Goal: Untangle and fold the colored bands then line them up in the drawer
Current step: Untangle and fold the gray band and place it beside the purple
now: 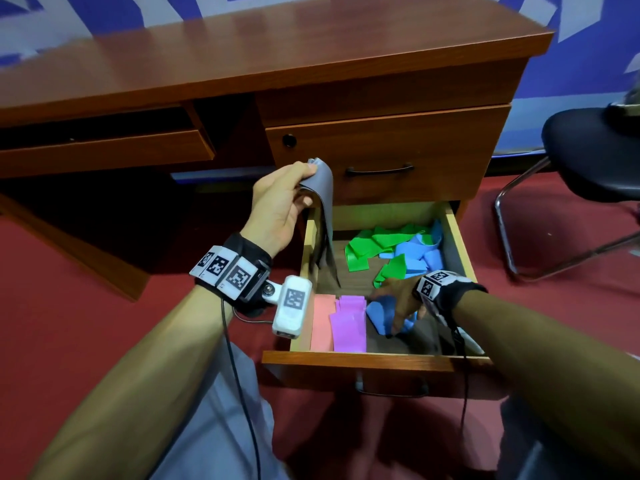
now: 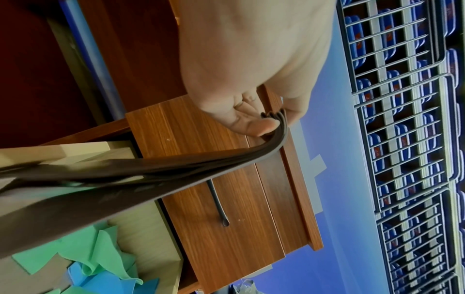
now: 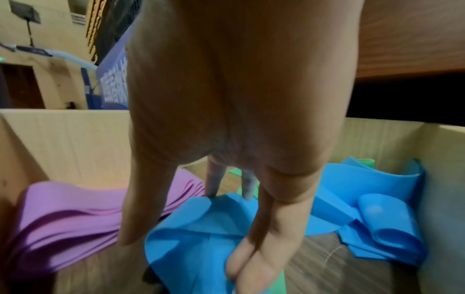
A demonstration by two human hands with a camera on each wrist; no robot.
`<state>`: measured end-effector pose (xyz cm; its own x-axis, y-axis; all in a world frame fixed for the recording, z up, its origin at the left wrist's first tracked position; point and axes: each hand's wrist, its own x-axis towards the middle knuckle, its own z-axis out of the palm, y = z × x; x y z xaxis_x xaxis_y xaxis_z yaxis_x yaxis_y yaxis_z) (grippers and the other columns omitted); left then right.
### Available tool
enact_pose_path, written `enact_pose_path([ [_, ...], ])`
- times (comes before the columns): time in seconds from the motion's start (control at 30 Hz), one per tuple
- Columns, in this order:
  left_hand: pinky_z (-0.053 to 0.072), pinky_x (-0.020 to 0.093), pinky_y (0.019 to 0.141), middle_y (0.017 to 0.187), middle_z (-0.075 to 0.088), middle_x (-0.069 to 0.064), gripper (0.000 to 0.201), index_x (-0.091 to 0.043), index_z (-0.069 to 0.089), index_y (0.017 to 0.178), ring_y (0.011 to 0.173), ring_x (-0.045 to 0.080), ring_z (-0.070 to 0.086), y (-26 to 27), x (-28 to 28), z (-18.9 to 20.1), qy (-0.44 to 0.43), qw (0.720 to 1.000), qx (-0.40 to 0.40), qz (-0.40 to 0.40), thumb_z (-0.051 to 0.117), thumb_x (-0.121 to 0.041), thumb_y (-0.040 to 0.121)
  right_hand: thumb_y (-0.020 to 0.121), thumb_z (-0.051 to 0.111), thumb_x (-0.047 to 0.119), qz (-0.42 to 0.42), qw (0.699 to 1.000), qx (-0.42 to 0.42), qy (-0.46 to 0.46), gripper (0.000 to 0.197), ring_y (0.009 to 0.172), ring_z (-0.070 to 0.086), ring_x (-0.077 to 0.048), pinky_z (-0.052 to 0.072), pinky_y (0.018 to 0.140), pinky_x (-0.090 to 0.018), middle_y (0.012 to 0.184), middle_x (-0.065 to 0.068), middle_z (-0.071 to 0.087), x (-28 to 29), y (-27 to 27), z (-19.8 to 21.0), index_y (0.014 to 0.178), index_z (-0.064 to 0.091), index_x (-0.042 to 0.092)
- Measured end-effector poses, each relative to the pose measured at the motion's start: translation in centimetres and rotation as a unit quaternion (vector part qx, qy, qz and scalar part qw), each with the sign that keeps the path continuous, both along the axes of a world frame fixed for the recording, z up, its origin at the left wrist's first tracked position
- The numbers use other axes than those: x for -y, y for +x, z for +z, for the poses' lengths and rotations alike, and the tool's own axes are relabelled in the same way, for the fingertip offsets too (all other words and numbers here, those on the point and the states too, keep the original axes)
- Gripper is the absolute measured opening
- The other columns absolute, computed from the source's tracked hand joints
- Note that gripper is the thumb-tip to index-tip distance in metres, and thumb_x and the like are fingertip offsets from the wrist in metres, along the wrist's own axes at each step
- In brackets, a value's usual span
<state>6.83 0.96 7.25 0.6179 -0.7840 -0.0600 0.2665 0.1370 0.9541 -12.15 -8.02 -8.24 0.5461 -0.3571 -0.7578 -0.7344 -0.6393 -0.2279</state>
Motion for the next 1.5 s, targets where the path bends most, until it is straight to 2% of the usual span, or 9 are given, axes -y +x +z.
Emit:
enact_pose_path([
  [0.2,0.041,0.016,0.048,0.079,0.067,0.003,0.003,-0.004,0.075,0.088,0.064,0.007,0.063,-0.3,0.1,-0.3,0.013,1.0,0.024,-0.009,0.072,-0.004,0.087,0.074,0.087,0.034,0.039,0.992,-0.021,-0.115,0.107,0.142,0.036,-0.043,0.039,0.111,-0.047,0.162,-0.017,0.011,0.3,-0.1,-2.2,0.157,0.02,0.038],
  [0.37,0.04,0.018,0.05,0.077,0.066,0.003,0.004,-0.004,0.076,0.085,0.069,0.011,0.059,-0.5,-0.1,-0.5,0.013,0.998,0.044,-0.032,0.073,-0.005,0.087,0.077,0.078,0.015,0.021,0.981,0.032,-0.188,0.058,0.117,0.061,-0.032,0.05,0.091,-0.035,0.127,-0.013,0.061,0.4,-1.6,-2.1,0.13,0.056,0.015],
  [0.53,0.042,0.018,0.049,0.077,0.065,0.005,0.005,-0.001,0.076,0.089,0.067,0.01,0.06,-0.5,-0.1,-0.5,0.015,0.999,0.045,-0.025,0.074,-0.005,0.087,0.082,0.073,0.024,-0.083,0.956,0.106,-0.26,0.021,0.081,0.066,-0.027,0.05,0.061,-0.027,0.084,-0.013,0.064,2.1,-0.8,-0.8,0.097,0.068,0.011],
  [0.67,0.041,0.018,0.049,0.074,0.064,0.004,0.005,0.0,0.076,0.089,0.065,0.011,0.058,-0.2,0.0,-0.6,0.015,0.999,0.04,-0.024,0.074,-0.004,0.086,0.082,0.077,0.03,-0.291,0.895,0.287,-0.179,0.083,0.126,0.051,-0.038,0.044,0.099,-0.035,0.138,-0.025,0.049,5.2,0.1,-0.1,0.153,0.035,0.018],
  [0.8,0.04,0.017,0.048,0.071,0.062,0.003,0.005,0.0,0.075,0.089,0.061,0.01,0.055,-0.2,0.1,-0.6,0.019,0.998,0.045,-0.025,0.073,-0.004,0.087,0.08,0.076,0.019,-0.312,0.907,0.256,-0.117,0.105,0.148,0.031,-0.03,0.044,0.104,-0.036,0.163,-0.022,0.017,5.5,0.1,-0.3,0.16,0.01,0.03],
  [1.03,0.041,0.017,0.048,0.072,0.064,0.003,0.004,-0.002,0.075,0.086,0.062,0.009,0.058,-0.3,0.2,-0.7,0.029,0.997,0.056,-0.039,0.074,-0.005,0.087,0.082,0.051,-0.002,-0.293,0.893,0.311,-0.14,0.036,0.101,0.069,-0.029,0.057,0.083,-0.033,0.112,-0.012,0.073,4.7,0.5,1.1,0.106,0.068,0.018],
  [1.2,0.041,0.018,0.05,0.07,0.066,0.0,0.005,-0.006,0.077,0.083,0.064,0.01,0.057,-0.3,0.3,-1.0,0.058,0.99,0.099,-0.087,0.075,-0.009,0.086,0.081,0.039,-0.009,-0.33,0.802,0.489,-0.092,0.037,0.065,0.066,-0.017,0.052,0.069,-0.03,0.075,-0.012,0.073,2.9,1.0,4.6,0.069,0.066,0.014],
  [1.33,0.041,0.02,0.053,0.072,0.069,0.0,0.007,-0.004,0.078,0.09,0.062,0.008,0.058,-1.2,0.4,-1.1,0.07,0.98,0.127,-0.134,0.074,-0.009,0.087,0.098,0.046,0.018,-0.341,0.737,0.584,-0.027,0.026,0.09,0.069,-0.015,0.055,0.084,-0.039,0.096,0.0,0.073,0.9,1.6,7.8,0.092,0.071,0.017],
  [1.5,0.044,0.019,0.052,0.082,0.072,0.005,0.01,-0.002,0.078,0.093,0.071,0.012,0.063,-2.7,0.7,-0.8,0.067,0.978,0.141,-0.135,0.074,-0.01,0.086,0.094,0.026,0.072,-0.351,0.682,0.586,0.262,0.077,0.124,0.061,-0.024,0.05,0.104,-0.037,0.134,-0.015,0.063,-1.7,1.6,11.0,0.13,0.064,0.016],
])
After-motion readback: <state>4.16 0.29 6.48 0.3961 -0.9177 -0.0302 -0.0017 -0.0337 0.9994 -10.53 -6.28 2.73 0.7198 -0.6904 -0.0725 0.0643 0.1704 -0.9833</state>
